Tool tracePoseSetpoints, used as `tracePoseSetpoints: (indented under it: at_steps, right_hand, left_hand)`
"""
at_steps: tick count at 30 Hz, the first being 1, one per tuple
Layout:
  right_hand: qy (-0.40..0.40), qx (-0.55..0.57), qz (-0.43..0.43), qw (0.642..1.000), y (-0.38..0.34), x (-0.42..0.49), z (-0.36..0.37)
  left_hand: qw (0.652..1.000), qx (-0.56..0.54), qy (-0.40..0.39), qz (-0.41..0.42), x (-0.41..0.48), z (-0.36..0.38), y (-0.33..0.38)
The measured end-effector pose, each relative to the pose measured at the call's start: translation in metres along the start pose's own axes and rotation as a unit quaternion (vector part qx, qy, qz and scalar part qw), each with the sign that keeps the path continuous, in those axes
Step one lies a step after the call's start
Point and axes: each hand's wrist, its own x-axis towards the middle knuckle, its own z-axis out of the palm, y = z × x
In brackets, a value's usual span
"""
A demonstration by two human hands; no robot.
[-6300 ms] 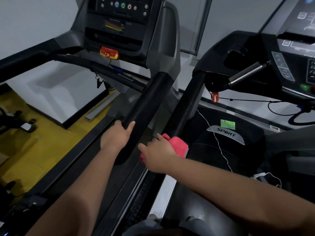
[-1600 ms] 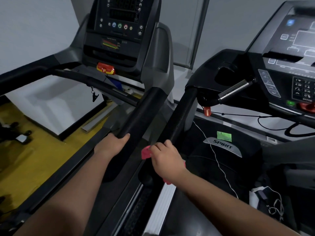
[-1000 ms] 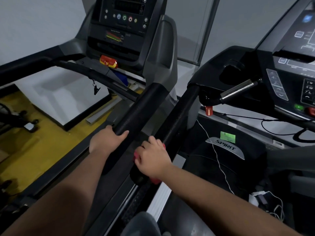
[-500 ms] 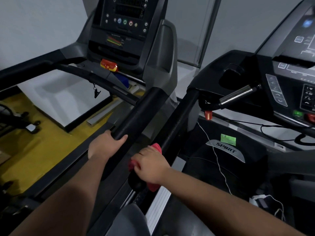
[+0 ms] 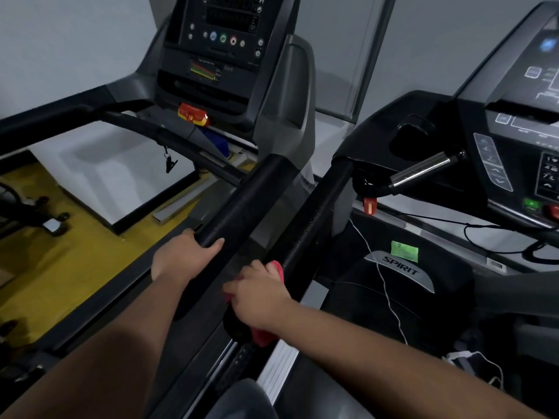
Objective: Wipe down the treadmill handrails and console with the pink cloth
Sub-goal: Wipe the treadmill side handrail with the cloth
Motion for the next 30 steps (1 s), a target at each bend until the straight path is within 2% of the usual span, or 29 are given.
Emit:
tracePoseSetpoints:
  at_steps: [6, 9, 13, 15, 20, 22, 25, 27, 30]
  right_hand:
    - [-0.101, -0.101, 0.086, 0.986, -0.013, 0.035, -0.008]
    - [-0.136, -0.105, 0.053, 0.984, -0.018, 0.028, -0.009]
    - [-0.103, -0.040, -0.009, 0.994, -0.011, 0.008, -0.007]
    - [-0.107, -0.045, 0.001, 0.993, -0.012, 0.014, -0.009]
    - [-0.189, -0.079, 0.027, 0.978, -0.024, 0.048, -0.011]
    - [-0.147, -0.073, 0.029, 0.986, -0.021, 0.048, -0.008]
    - [0.020, 0.001, 0.006, 1.000, -0.010, 0.032, 0.006]
    - [0.147, 0.089, -0.012, 0.985, -0.003, 0.022, 0.016]
    - [0.257, 0.188, -0.044, 0.947, 0.009, 0.011, 0.033]
  left_hand:
    - [1.000, -0.014, -0.004, -0.002, 0.000, 0.000, -0.001]
    - [1.000, -0.015, -0.001, 0.001, -0.001, -0.001, 0.000]
    - [1.000, -0.009, 0.005, 0.006, -0.003, -0.001, 0.001]
    - [1.000, -0.007, 0.005, 0.006, -0.003, 0.000, 0.001]
    - [1.000, -0.008, 0.006, 0.007, 0.000, 0.002, -0.002]
    - [1.000, -0.009, 0.008, 0.010, 0.001, 0.002, -0.001]
    - [1.000, -0.007, 0.004, 0.010, 0.000, 0.001, 0.000]
    - [1.000, -0.002, 0.006, 0.008, -0.001, 0.000, 0.001]
    - [1.000, -0.001, 0.004, 0.002, -0.003, 0.000, 0.001]
